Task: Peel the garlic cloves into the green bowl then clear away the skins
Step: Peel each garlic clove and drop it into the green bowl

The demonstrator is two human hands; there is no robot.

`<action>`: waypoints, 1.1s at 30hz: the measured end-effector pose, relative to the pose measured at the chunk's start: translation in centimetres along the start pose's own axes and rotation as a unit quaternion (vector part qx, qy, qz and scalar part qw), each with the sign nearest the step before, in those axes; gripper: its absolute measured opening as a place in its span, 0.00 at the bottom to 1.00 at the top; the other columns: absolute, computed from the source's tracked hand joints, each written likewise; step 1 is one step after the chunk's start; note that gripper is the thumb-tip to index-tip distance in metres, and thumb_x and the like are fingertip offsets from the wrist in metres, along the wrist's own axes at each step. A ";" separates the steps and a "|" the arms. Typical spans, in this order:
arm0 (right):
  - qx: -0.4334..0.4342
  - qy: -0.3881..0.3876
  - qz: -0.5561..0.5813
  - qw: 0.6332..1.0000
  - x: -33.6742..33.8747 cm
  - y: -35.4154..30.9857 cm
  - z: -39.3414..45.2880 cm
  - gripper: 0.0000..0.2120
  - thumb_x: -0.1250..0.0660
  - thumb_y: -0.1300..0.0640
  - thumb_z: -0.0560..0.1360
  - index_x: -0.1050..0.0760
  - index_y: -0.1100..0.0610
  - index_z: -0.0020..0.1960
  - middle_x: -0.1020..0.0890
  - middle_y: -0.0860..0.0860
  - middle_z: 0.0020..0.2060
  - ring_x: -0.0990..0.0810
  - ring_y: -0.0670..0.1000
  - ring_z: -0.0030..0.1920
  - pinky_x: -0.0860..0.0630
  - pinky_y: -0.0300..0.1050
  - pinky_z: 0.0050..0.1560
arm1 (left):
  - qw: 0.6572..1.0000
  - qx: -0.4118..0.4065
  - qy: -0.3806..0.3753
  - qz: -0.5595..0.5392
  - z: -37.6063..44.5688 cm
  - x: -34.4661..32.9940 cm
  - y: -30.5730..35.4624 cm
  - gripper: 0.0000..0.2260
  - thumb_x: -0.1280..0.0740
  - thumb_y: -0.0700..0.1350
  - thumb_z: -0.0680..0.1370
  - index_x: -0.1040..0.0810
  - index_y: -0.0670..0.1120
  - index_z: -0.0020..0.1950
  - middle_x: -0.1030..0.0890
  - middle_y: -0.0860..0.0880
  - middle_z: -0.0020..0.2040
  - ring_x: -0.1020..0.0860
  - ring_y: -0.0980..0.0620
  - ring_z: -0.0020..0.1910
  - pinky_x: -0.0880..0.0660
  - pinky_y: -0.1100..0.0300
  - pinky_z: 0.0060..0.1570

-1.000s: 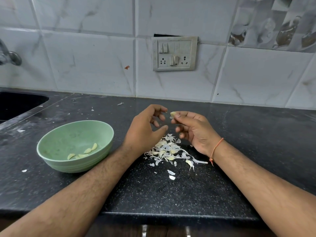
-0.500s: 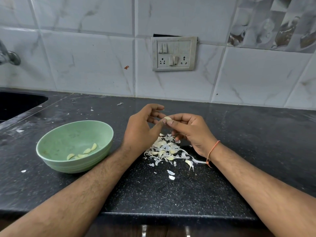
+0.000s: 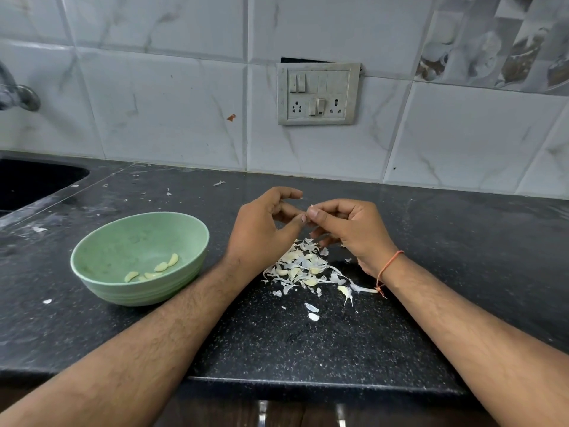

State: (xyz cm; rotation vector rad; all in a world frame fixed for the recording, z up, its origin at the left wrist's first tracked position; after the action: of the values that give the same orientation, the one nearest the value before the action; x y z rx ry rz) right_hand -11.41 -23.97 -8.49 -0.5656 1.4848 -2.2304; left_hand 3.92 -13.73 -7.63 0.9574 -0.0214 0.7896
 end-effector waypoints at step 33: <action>-0.028 -0.042 0.008 0.999 -0.2 0.0 0.0 0.03 0.24 0.59 0.77 0.13 0.59 0.50 0.12 0.61 0.44 0.14 0.58 0.39 0.16 0.45 0.36 | 0.995 0.057 -0.034 -0.070 0.0 -0.3 -0.2 0.23 0.21 0.43 0.75 0.21 0.48 0.69 0.11 0.57 0.44 0.15 0.61 0.43 0.22 0.71 0.49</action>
State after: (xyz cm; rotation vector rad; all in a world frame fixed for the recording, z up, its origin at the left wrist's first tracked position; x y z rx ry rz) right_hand -11.26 -23.84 -8.57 -0.6558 1.5087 -2.1306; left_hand 3.78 -13.99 -7.86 1.0808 0.0315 0.6343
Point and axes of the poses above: each hand's wrist, its own z-axis towards the middle knuckle, its own x-axis out of the back of the hand, y = z × x, the point moved 7 cm from there along z, towards the middle knuckle
